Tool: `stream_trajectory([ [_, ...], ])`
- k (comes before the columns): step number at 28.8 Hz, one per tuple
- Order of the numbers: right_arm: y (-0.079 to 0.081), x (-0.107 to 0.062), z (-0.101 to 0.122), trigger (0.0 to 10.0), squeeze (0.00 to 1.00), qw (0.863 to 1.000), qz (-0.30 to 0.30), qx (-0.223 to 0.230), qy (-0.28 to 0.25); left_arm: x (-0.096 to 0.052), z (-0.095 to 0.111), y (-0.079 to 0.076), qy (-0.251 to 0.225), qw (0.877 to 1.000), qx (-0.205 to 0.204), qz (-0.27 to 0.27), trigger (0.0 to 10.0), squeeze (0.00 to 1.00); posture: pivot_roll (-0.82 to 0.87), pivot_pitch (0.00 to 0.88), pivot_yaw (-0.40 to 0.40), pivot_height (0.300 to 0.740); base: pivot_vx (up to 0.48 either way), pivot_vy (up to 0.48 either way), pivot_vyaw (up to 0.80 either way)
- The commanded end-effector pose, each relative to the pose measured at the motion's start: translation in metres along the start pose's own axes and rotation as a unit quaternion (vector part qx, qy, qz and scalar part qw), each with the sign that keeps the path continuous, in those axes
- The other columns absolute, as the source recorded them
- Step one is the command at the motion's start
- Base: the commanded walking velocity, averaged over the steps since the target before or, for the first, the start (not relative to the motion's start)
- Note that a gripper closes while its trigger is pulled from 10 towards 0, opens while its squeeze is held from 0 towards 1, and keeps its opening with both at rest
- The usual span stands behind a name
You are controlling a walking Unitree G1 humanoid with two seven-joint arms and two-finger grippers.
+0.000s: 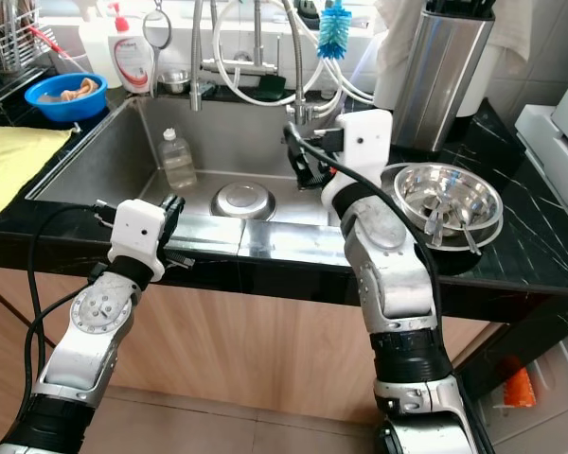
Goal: Kitchen organization
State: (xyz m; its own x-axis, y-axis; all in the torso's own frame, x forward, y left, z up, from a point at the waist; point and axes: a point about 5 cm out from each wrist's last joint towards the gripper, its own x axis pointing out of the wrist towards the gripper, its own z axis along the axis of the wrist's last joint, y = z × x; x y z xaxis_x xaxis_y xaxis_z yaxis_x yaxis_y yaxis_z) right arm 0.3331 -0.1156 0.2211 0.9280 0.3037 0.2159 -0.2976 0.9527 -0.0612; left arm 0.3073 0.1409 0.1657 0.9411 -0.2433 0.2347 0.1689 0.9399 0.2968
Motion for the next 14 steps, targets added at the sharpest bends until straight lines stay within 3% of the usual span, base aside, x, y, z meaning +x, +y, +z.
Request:
stream_trajectory([
  [1,0.002,-0.002,0.009,10.0,0.0,1.0,0.005,-0.01,-0.025,-0.002,0.001,0.003,-0.005,1.0,-0.002,0.012,10.0,0.0,-0.11,0.0,-0.006,0.731,0.0,0.0,0.0],
  [6,-0.004,-0.022,0.003,10.0,0.0,0.998,-0.015,-0.022,-0.05,-0.008,0.002,0.015,-0.02,0.997,-0.022,0.067,10.0,0.0,-0.1,0.0,-0.012,0.731,0.0,0.0,0.0],
  [9,-0.006,-0.025,0.004,10.0,0.0,0.997,-0.024,-0.031,-0.063,-0.007,0.006,0.016,-0.034,0.997,-0.025,0.07,10.0,0.0,-0.1,0.0,-0.012,0.731,0.0,0.0,0.0],
  [14,-0.005,-0.032,0.013,10.0,0.0,0.991,-0.042,-0.084,-0.096,-0.003,0.016,0.017,-0.062,0.994,-0.044,0.079,10.0,0.0,-0.1,0.0,-0.008,0.731,0.0,0.0,0.0],
])
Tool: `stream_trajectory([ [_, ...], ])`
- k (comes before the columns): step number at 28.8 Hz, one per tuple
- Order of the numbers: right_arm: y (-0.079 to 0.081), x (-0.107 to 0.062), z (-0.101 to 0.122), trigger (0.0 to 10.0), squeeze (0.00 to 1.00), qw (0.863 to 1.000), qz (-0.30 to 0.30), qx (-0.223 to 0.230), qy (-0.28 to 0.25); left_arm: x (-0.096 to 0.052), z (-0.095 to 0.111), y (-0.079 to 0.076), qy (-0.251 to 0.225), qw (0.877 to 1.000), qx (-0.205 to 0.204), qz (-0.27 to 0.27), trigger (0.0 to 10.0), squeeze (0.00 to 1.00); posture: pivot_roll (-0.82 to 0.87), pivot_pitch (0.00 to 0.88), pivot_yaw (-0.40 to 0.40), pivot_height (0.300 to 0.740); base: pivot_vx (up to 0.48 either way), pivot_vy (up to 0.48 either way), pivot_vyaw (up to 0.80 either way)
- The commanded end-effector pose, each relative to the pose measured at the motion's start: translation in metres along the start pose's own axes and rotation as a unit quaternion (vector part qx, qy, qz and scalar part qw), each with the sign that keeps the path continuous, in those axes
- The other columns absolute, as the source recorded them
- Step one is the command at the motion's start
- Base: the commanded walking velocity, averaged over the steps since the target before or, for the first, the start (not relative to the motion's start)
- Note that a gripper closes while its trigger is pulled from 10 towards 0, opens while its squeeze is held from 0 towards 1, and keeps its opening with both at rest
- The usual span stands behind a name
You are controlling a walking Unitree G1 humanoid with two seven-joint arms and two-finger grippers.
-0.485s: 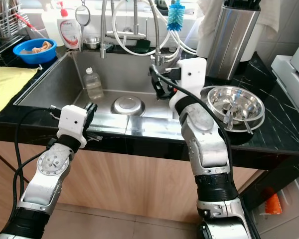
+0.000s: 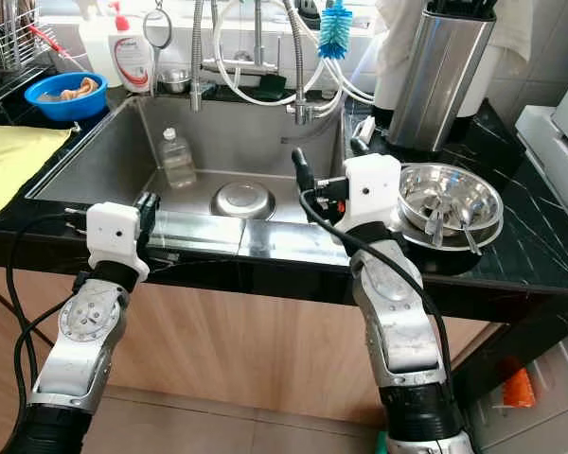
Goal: Kitchen organization
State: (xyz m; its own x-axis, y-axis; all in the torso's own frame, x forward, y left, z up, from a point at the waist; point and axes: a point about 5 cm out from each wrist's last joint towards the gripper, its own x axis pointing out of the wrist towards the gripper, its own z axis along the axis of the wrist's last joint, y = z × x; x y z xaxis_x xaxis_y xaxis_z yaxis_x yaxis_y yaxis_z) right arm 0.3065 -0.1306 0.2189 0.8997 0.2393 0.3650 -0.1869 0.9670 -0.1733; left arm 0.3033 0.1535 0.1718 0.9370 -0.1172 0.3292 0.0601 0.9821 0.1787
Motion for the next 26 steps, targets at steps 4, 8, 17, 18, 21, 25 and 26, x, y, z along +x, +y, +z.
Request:
stream_trajectory([
  [4,-0.009,-0.009,0.018,10.0,0.0,0.997,-0.044,-0.057,-0.026,0.002,0.008,-0.003,-0.023,1.0,-0.004,-0.003,10.0,0.0,-0.12,0.0,0.0,0.731,0.0,0.0,0.0],
  [8,-0.021,-0.016,0.03,10.0,0.0,0.988,-0.086,-0.121,-0.04,0.001,0.007,-0.007,-0.02,1.0,-0.008,-0.011,10.0,0.0,-0.13,0.0,0.002,0.731,0.0,0.0,0.0],
  [17,-0.048,-0.06,0.027,10.0,0.0,0.971,-0.173,-0.165,0.005,-0.002,0.004,-0.009,-0.016,1.0,-0.011,-0.02,10.0,0.0,-0.14,0.0,0.004,0.731,0.0,0.0,0.0],
  [18,-0.049,-0.064,0.025,10.0,0.0,0.972,-0.18,-0.151,0.015,-0.002,0.002,-0.009,-0.013,1.0,-0.01,-0.02,10.0,0.0,-0.14,0.0,0.004,0.731,0.0,0.0,0.0],
  [21,-0.049,-0.066,0.023,10.0,0.0,0.973,-0.178,-0.147,0.022,-0.003,0.001,-0.009,-0.01,1.0,-0.013,-0.018,10.0,0.0,-0.15,0.0,0.006,0.731,0.0,0.0,0.0],
  [25,-0.04,-0.044,0.022,10.0,0.0,0.981,-0.143,-0.129,0.002,-0.001,0.004,-0.008,-0.014,1.0,-0.023,-0.01,10.0,0.0,-0.14,0.0,-0.002,0.731,0.0,0.0,0.0],
  [26,-0.04,-0.044,0.022,10.0,0.0,0.981,-0.143,-0.129,0.002,-0.001,0.004,-0.008,-0.014,1.0,-0.023,-0.01,10.0,0.0,-0.14,0.0,-0.002,0.731,0.0,0.0,0.0],
])
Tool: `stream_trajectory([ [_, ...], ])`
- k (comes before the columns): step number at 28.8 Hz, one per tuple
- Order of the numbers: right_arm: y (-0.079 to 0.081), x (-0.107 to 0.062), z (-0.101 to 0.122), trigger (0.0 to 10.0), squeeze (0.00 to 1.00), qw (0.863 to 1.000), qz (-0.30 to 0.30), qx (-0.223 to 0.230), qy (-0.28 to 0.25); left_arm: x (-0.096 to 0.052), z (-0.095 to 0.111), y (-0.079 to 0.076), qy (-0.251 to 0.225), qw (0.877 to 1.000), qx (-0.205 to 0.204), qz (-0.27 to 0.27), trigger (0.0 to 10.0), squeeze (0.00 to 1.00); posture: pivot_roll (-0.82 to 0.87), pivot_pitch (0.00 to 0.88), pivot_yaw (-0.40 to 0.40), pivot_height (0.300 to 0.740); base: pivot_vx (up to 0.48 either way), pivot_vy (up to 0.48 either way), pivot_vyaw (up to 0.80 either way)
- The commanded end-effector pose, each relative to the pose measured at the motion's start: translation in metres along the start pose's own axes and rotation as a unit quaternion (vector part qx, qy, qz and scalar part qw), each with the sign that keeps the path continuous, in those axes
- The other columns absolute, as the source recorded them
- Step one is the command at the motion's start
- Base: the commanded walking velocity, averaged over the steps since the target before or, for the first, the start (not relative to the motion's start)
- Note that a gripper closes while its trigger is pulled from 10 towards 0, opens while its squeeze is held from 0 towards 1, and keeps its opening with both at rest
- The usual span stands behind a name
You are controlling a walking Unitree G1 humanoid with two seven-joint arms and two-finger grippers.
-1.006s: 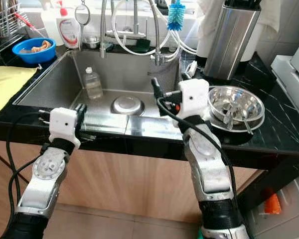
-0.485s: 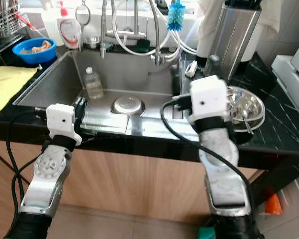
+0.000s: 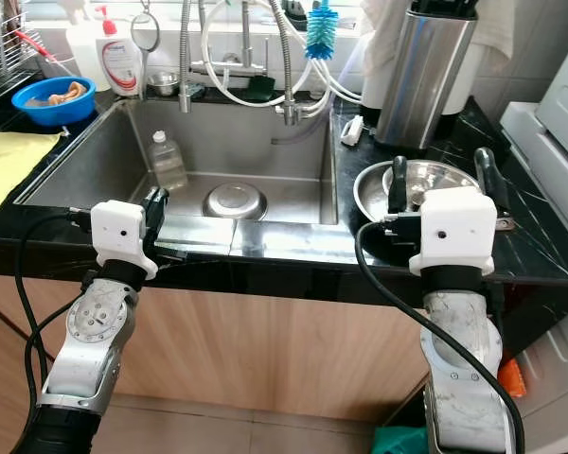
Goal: Kitchen organization
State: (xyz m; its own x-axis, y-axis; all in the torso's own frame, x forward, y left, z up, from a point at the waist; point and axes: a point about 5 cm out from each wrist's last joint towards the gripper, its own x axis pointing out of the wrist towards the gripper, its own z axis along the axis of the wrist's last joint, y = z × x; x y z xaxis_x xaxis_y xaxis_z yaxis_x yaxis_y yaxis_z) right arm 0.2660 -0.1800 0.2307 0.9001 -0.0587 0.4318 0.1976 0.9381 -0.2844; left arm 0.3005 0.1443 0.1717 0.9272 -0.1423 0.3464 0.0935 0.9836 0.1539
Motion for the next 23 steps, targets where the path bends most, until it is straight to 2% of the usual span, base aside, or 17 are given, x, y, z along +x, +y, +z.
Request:
stream_trajectory([
  [1,0.007,0.004,0.001,10.0,0.0,1.0,0.012,0.014,-0.005,0.001,0.002,0.002,-0.005,1.0,-0.006,0.004,10.0,0.0,-0.14,0.0,-0.005,0.731,0.0,0.0,0.0],
  [4,0.028,0.014,0.002,10.0,0.0,0.998,0.033,0.047,-0.002,0.001,0.004,0.002,-0.007,1.0,-0.017,0.02,10.0,0.0,-0.12,0.0,-0.019,0.731,0.0,0.0,0.0],
  [6,0.035,0.015,0.002,10.0,0.0,0.997,0.048,0.056,-0.002,0.001,0.004,0.002,-0.004,1.0,-0.02,0.023,10.0,0.0,-0.11,0.0,-0.024,0.731,0.0,0.388,0.0],
  [11,0.041,0.018,0.003,10.0,0.0,0.996,0.065,0.066,-0.004,-0.001,0.005,0.001,-0.005,1.0,-0.019,0.024,10.0,0.0,-0.11,0.0,-0.025,0.731,0.0,0.48,0.0],
  [16,0.04,0.021,-0.001,10.0,0.0,0.995,0.067,0.074,0.007,0.0,0.004,0.003,-0.004,0.999,-0.019,0.03,10.0,0.0,-0.12,0.0,-0.027,0.731,0.0,0.457,-0.78],
  [20,0.043,0.022,0.001,10.0,0.0,0.995,0.074,0.066,0.004,0.001,0.005,0.003,-0.01,0.999,-0.011,0.031,10.0,0.0,-0.12,0.0,-0.026,0.731,0.0,0.0,-0.76],
  [23,0.045,0.023,0.002,10.0,0.0,0.994,0.078,0.073,-0.003,0.001,0.006,0.003,-0.012,0.999,-0.009,0.029,10.0,0.0,-0.12,0.0,-0.028,0.731,0.0,0.0,0.0],
])
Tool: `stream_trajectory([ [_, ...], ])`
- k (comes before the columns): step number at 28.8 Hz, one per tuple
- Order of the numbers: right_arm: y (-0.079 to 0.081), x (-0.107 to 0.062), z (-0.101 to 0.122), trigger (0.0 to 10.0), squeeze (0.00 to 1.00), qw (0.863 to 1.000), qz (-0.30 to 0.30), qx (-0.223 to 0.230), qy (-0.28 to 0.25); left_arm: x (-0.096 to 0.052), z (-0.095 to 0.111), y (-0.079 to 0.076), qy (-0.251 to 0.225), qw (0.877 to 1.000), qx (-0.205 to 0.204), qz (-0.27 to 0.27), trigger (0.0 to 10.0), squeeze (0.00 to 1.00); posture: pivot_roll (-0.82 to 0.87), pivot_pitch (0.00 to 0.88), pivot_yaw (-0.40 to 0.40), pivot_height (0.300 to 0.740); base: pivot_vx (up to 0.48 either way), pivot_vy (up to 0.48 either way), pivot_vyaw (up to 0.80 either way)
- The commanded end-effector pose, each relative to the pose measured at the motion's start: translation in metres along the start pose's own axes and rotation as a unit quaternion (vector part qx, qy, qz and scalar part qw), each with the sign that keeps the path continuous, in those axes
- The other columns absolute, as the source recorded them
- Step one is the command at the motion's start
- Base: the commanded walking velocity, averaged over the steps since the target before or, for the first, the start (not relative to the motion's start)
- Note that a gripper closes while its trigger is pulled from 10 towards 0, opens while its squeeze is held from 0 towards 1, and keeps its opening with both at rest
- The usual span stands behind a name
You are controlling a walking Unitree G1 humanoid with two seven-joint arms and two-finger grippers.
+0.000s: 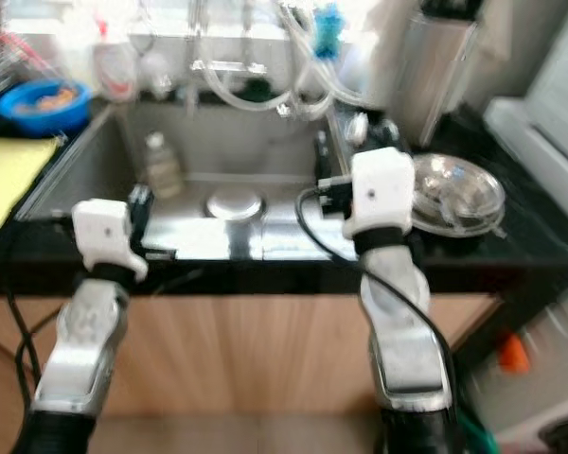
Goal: Kitchen organization
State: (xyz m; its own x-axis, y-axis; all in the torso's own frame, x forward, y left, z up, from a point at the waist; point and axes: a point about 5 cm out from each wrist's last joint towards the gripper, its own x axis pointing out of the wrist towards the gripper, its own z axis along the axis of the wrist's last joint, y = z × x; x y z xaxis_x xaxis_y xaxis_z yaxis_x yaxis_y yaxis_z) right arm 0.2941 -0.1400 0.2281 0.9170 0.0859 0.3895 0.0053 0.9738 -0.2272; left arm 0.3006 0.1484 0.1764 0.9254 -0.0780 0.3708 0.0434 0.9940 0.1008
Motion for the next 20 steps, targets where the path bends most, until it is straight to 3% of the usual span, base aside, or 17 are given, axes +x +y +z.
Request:
stream_trajectory([
  [1,0.001,0.002,0.002,10.0,0.0,1.0,0.003,0.005,-0.008,0.0,0.002,-0.002,-0.004,1.0,0.008,-0.004,10.0,0.0,-0.12,0.0,-0.028,0.731,0.0,0.0,0.0],
  [5,-0.005,0.002,0.001,10.0,0.0,1.0,-0.005,-0.007,-0.007,-0.001,0.003,-0.002,-0.006,1.0,0.007,-0.004,10.0,0.0,-0.12,0.0,-0.028,0.731,0.0,0.0,0.0],
  [7,-0.013,0.002,0.0,10.0,0.0,1.0,-0.019,-0.01,-0.005,-0.001,0.003,-0.002,-0.006,1.0,0.007,-0.005,10.0,0.0,-0.12,0.0,-0.025,0.731,0.0,0.0,0.0],
  [8,-0.025,0.002,-0.001,10.0,0.0,0.999,-0.049,-0.014,-0.002,-0.001,0.003,-0.003,-0.005,1.0,0.008,-0.007,10.0,0.0,-0.12,0.0,-0.023,0.731,0.0,0.0,0.0],
  [12,-0.034,0.001,-0.002,10.0,0.0,0.997,-0.074,-0.02,0.003,-0.001,0.003,-0.003,-0.003,1.0,0.008,-0.009,10.0,0.0,-0.12,0.0,-0.023,0.731,0.0,0.0,0.0],
  [14,-0.068,-0.006,-0.007,10.0,0.0,0.986,-0.165,-0.026,0.02,0.0,0.001,-0.004,-0.002,1.0,0.009,-0.012,10.0,0.0,-0.13,0.0,-0.017,0.731,0.0,0.0,0.0],
  [15,-0.068,-0.006,-0.007,10.0,0.0,0.986,-0.165,-0.026,0.02,0.0,0.001,-0.004,-0.002,1.0,0.009,-0.012,10.0,0.0,-0.13,0.0,-0.017,0.731,0.0,0.0,0.0],
  [16,-0.093,-0.013,-0.012,10.0,0.0,0.972,-0.231,-0.007,0.036,0.0,0.001,-0.004,-0.001,1.0,0.009,-0.014,10.0,0.0,-0.13,0.0,-0.017,0.731,0.0,0.0,0.0],
  [17,-0.105,-0.017,-0.016,10.0,0.0,0.963,-0.264,0.013,0.049,0.0,0.001,-0.004,0.0,1.0,0.01,-0.015,10.0,0.0,-0.13,0.0,-0.016,0.731,0.0,0.0,0.0],
  [20,-0.112,-0.021,-0.024,10.0,0.0,0.955,-0.284,0.051,0.066,0.0,-0.001,-0.004,0.002,1.0,0.011,-0.016,10.0,0.0,-0.14,0.0,-0.015,0.731,0.0,0.0,0.0],
])
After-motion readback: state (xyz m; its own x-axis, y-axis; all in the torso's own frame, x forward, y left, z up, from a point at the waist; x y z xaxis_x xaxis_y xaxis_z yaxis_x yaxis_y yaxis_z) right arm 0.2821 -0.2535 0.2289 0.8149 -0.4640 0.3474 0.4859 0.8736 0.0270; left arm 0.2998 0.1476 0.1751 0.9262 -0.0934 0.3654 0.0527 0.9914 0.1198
